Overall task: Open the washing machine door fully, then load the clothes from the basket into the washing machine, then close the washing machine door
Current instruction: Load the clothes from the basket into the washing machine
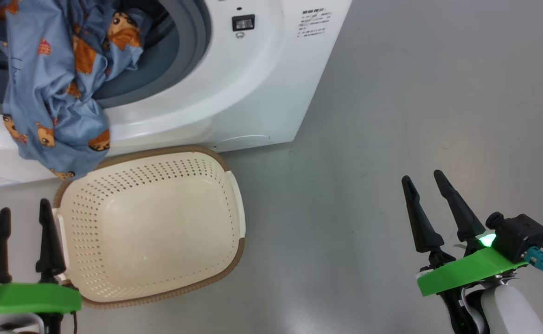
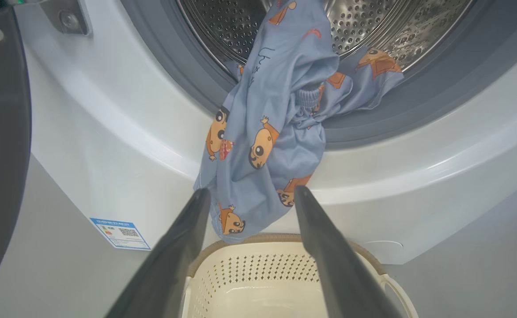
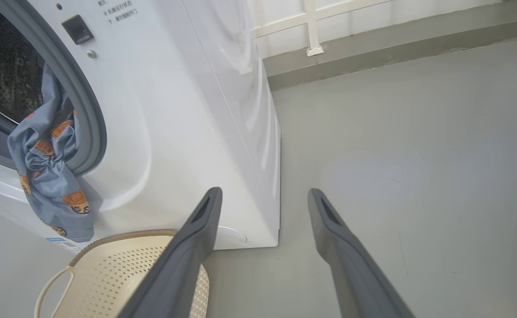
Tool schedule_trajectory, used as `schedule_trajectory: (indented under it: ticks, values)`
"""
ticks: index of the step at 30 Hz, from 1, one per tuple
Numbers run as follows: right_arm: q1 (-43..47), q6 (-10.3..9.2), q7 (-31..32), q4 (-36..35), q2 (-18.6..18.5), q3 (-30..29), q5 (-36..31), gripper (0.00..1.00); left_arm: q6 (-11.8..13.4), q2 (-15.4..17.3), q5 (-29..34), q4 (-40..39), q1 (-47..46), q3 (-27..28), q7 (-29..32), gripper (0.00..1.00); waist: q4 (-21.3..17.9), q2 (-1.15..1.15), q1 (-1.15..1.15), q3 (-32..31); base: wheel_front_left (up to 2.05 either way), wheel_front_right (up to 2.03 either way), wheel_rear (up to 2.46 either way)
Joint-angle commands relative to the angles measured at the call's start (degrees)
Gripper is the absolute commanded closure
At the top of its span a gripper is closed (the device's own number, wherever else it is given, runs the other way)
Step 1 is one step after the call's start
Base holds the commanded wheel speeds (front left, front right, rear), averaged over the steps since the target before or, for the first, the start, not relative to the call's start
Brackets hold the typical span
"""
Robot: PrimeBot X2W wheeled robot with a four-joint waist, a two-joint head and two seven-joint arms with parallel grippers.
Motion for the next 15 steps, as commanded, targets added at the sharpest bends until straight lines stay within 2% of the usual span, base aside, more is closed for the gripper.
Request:
schedule_trajectory:
  ticks: [1, 5, 15]
  values:
    - [1.12, 0.09, -0.27, -1.32, -0.38, 1.13, -0.04, 0.0, -0.09, 1.15, -0.34, -0.12, -1.72, 1.3, -0.3, 0.0, 0.0, 0.0, 0.0, 0.46, 0.0, 0.0, 0.0]
    - [0.69, 0.09, -0.27, -1.56, 0.01, 1.41, -0.18, 0.0, -0.09, 1.87, -2.45, 3.45, -5.51, 0.57, -0.3, 0.0, -0.38, 0.0, 0.0, 1.43, 0.0, 0.0, 0.0]
    - [-0.59, 0.09, -0.27, -1.83, 0.76, 1.82, -0.39, 0.0, -0.09, 6.04, -5.04, 15.59, -16.05, -3.82, -0.3, 0.0, -1.71, 0.0, 0.0, 3.66, 0.0, 0.0, 0.0]
